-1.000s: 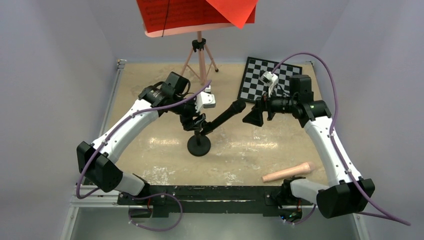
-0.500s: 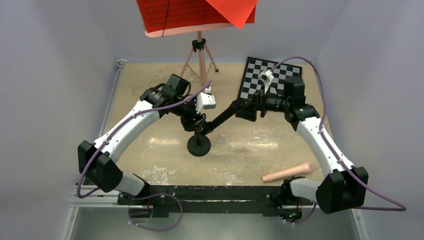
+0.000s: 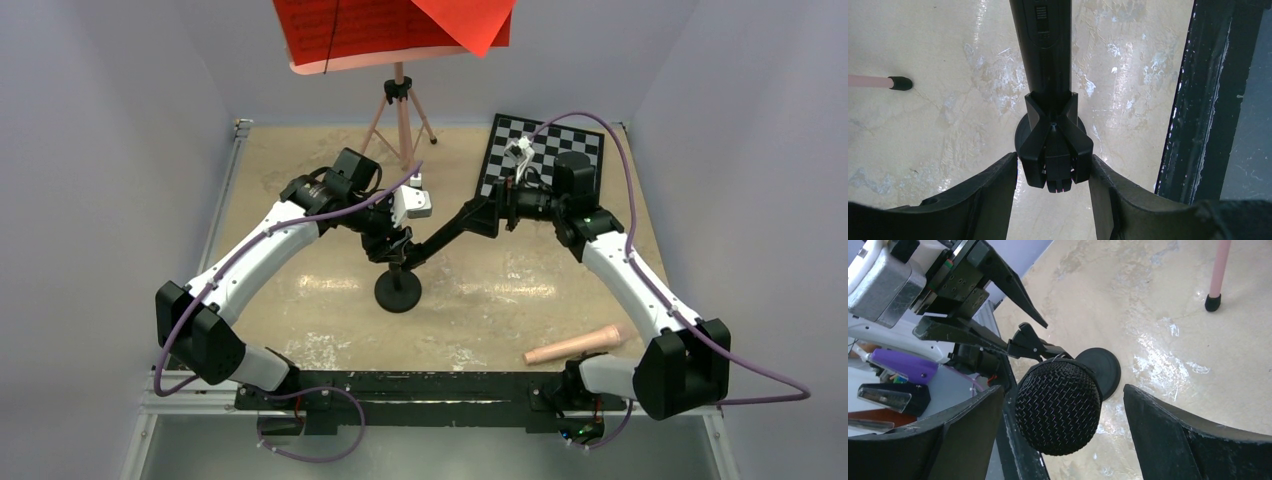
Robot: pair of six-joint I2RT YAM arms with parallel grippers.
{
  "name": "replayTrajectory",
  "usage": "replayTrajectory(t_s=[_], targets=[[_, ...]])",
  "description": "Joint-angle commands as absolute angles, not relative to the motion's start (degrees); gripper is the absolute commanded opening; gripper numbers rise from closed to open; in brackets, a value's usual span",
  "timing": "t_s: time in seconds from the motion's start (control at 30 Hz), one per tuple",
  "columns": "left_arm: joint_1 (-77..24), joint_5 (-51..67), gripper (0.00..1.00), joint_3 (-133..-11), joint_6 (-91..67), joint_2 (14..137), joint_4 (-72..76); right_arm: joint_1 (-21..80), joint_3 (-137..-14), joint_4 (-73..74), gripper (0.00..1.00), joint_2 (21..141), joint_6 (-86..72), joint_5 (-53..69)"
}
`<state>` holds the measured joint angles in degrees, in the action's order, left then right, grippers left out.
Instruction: Pack up the instrument practice props
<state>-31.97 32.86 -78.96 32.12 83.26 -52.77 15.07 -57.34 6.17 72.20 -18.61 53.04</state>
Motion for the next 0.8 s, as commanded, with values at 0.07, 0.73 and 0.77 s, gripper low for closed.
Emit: replayTrajectory(t_s=[0.07, 0.73, 0.77], targets=[[-32.2, 34.9, 0.57, -79.1, 31.7, 82.0, -52.1, 15.3, -58.8, 4.3, 0.86, 71.8, -20.4, 50.8], [-32.2, 34.4, 0.71, -75.8, 25.3, 76.7, -45.3, 15.3, -59.7, 6.9, 0.35, 71.6, -18.5, 51.0], [-32.3, 34.3, 0.7, -75.5, 24.0, 76.8, -43.9, 15.3, -59.6, 6.9, 0.34, 71.5, -18.7, 51.0]])
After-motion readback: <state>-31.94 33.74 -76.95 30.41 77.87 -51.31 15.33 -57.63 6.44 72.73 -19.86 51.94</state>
